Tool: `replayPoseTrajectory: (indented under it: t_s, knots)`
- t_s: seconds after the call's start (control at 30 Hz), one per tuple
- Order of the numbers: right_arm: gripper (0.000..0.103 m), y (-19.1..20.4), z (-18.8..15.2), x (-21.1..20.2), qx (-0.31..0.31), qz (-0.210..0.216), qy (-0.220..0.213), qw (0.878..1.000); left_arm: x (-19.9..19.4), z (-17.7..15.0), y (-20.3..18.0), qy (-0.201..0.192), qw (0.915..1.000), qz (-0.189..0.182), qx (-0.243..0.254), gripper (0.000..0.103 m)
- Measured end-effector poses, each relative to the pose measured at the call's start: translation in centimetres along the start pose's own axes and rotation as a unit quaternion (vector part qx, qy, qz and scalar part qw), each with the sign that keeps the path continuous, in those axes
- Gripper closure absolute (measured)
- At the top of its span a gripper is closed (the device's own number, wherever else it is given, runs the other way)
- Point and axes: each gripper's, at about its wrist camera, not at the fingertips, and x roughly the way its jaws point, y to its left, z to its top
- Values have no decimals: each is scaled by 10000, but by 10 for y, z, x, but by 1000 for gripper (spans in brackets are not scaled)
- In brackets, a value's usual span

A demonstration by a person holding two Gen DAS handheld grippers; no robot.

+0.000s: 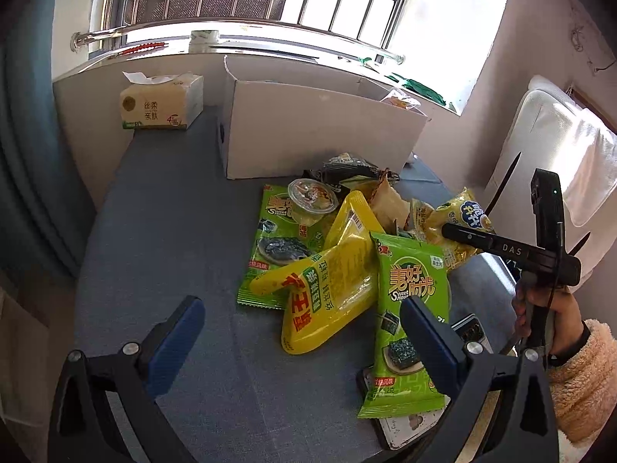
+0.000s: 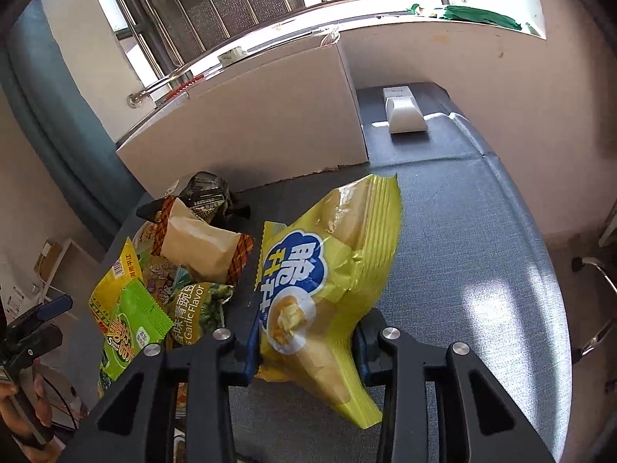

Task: Organize snacks
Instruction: 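Grasp the yellow snack packet with the left gripper while the right lifts the chip bag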

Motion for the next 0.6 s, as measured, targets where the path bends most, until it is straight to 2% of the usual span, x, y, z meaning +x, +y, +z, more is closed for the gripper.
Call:
replayPoseTrajectory:
  t_s: [0.13,0.3,0.4,0.47,0.5,0.53,0.6]
  knots:
    - [63,-2,0,-32,132,123,-297,9994,13,11,-9,124,9978,175,635,0]
    - [63,-1,-4,-68,321,344,-593,9971,47,31,-16,458,9879,134,1476,2]
    - [63,2,-9,-79,236,318,-619,9973,66,37,-21,820,9739,34,2115,19]
    - [63,3,-13,-81,217,289,-597,9976,75,37,-23,1045,9657,-302,2358,36]
    - [63,3,-15,-82,235,309,-594,9975,77,38,-24,1153,9623,-587,2394,61]
    - [63,2,-16,-81,261,334,-588,9974,76,40,-26,1149,9617,-628,2406,70]
    - [63,0,-17,-79,312,329,-567,9974,72,38,-32,1092,9590,-477,2573,71]
